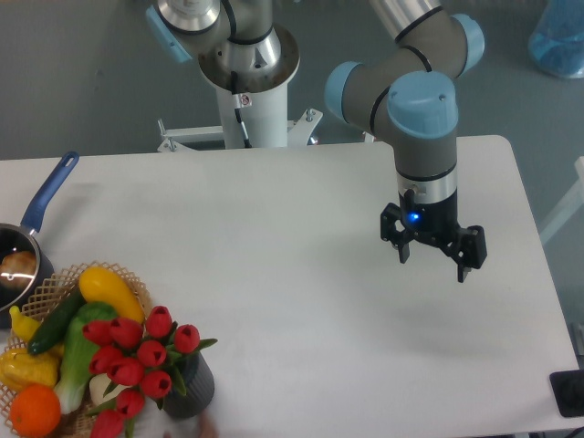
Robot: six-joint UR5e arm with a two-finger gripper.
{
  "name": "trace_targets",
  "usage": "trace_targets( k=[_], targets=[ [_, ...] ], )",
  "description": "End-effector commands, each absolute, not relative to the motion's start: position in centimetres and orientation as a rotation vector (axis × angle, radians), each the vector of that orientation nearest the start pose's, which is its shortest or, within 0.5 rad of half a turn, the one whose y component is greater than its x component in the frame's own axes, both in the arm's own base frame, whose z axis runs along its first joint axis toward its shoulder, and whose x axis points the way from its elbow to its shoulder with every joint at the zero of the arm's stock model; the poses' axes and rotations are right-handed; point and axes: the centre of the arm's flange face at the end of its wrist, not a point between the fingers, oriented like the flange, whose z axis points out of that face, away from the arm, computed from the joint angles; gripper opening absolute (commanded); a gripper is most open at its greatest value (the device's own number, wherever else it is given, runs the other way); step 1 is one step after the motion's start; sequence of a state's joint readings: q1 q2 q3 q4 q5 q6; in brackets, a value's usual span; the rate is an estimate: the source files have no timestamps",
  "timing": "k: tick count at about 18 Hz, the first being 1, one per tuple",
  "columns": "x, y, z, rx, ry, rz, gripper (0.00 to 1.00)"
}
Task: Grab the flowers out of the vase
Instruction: 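Move the open gripper toward the red tulips in the grey vase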
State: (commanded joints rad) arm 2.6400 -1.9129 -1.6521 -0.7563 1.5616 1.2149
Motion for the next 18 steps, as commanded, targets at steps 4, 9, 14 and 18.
trace_targets(
  k=[4,9,14,18],
  targets=[
    [-48.6,42.1,34.4,-2.915,0.202,0.504,1.0],
    [-47.5,42.5,33.1,-2.85,0.117,0.392,1.0],
    [-44.2,45.2,33.8,-2.725,0.147,0.267,1.0],
    [-42.1,47.4,34.2,-2.554,0.207,0.097,1.0]
  ],
)
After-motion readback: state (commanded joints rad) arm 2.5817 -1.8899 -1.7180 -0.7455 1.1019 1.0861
